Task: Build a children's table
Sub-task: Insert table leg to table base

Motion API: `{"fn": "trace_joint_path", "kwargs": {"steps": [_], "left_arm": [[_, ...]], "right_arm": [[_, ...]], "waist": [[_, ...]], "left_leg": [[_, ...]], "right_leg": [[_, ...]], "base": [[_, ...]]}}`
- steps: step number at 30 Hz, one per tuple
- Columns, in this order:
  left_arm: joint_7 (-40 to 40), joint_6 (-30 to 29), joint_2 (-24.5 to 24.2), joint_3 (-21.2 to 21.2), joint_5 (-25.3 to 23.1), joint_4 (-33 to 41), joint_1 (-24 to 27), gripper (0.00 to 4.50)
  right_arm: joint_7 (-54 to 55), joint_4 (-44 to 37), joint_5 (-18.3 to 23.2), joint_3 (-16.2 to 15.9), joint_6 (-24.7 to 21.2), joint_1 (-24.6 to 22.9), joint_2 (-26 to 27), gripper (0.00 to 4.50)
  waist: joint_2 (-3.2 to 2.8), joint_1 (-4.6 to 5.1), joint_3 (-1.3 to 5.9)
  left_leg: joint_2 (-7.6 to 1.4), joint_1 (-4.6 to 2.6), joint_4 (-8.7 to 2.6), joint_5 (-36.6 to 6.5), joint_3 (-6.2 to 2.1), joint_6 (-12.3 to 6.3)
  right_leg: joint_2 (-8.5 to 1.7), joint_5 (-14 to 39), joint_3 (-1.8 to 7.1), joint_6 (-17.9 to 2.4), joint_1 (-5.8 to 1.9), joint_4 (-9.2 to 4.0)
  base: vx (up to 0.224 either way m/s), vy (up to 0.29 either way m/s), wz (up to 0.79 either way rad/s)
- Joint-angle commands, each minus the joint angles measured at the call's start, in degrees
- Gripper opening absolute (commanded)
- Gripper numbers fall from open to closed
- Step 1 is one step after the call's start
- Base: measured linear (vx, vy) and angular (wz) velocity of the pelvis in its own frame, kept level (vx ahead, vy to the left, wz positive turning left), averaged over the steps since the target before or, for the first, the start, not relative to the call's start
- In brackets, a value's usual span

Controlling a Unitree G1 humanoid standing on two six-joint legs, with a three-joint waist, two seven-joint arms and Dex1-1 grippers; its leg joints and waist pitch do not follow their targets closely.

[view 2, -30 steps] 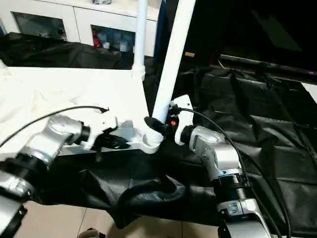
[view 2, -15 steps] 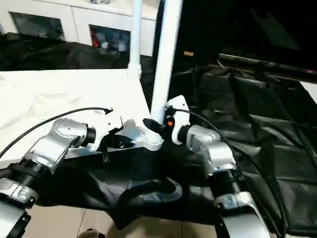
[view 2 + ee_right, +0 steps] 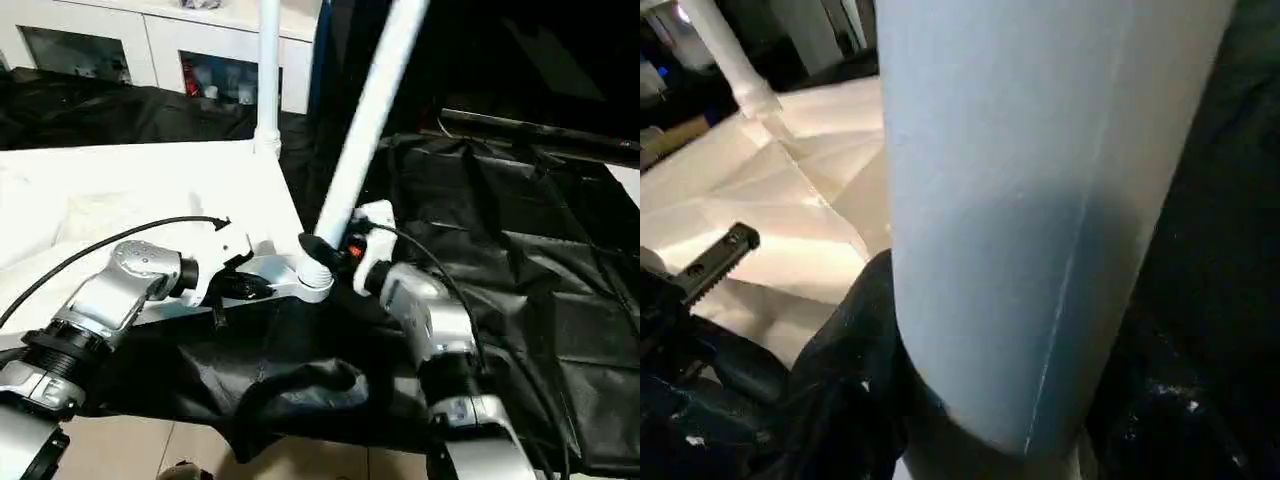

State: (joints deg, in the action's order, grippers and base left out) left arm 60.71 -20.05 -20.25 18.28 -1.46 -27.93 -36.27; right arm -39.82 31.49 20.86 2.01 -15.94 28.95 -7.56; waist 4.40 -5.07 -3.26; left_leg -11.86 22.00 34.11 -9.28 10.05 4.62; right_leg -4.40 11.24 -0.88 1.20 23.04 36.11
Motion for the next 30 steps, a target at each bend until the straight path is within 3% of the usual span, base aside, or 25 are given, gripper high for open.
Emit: {"fn": "trace_joint_path", "kwargs": {"steps": [1,2,7,13,16,20,30], "left_arm": [[-1.23,-0.19,0.94,-1.87,1.98,-0.10,0.23,0.00],[-1.57,-0.11,1.05,-2.04,1.87,-0.46,-0.07,0.00],[-2.63,0.63,1.35,-2.50,1.55,-2.04,-1.05,0.00],[-3.21,0.90,1.72,-2.82,1.50,-3.04,-1.64,0.00],[-3.17,1.04,1.78,-2.79,1.44,-3.39,-1.82,0.00],[-3.43,1.99,1.68,-2.56,1.01,-4.31,-2.18,0.00],[-4.07,2.94,2.05,-2.88,0.83,-5.64,-2.58,0.00]], "right_arm": [[1.20,3.64,-1.45,0.88,-0.54,-2.87,-0.68,1.91],[1.33,4.27,-1.15,1.52,0.62,-3.42,-0.23,1.91],[1.92,5.78,-0.97,2.62,6.23,-5.19,0.92,1.91],[1.94,6.55,-0.91,3.36,9.67,-6.64,1.72,1.91],[1.50,6.73,-2.76,1.83,11.34,-7.52,1.28,1.91],[1.68,7.52,-5.63,-0.13,14.92,-7.38,0.14,1.91],[1.08,7.58,-8.14,-2.48,19.90,-7.28,-0.25,1.90]], "waist": [[-1.12,0.03,4.01],[-1.41,0.02,3.96],[-1.45,0.09,3.88],[-1.62,0.07,3.92],[-2.02,0.06,3.89],[-1.97,0.18,3.90],[-1.70,0.36,3.63]], "left_leg": [[-0.91,-1.45,-4.47,-13.95,0.08,1.92],[-0.92,-1.48,-4.54,-14.48,0.05,2.03],[-0.96,-1.47,-4.71,-16.97,-0.04,2.05],[-0.90,-1.42,-4.79,-17.42,-0.02,1.44],[-0.96,-1.41,-4.94,-17.87,-0.13,1.62],[-0.93,-1.42,-4.99,-18.60,-0.12,1.71],[-1.01,-1.35,-5.27,-21.73,-0.29,1.64]], "right_leg": [[-2.60,6.20,1.06,-13.30,-2.20,-3.97],[-2.60,6.59,1.08,-13.30,-2.13,-4.04],[-2.71,9.62,1.11,-12.86,-1.97,-4.41],[-2.71,11.98,1.19,-12.14,-1.88,-4.82],[-2.65,12.29,1.13,-11.97,-1.76,-4.84],[-2.62,12.76,1.15,-11.77,-1.66,-4.98],[-2.73,18.11,1.25,-10.35,-1.26,-5.59]], "base": [[0.000,0.000,0.00],[0.000,0.000,0.00],[0.000,0.000,0.00],[0.000,0.000,0.00],[0.000,0.000,0.00],[0.000,0.000,0.00],[0.000,0.000,0.00]]}}
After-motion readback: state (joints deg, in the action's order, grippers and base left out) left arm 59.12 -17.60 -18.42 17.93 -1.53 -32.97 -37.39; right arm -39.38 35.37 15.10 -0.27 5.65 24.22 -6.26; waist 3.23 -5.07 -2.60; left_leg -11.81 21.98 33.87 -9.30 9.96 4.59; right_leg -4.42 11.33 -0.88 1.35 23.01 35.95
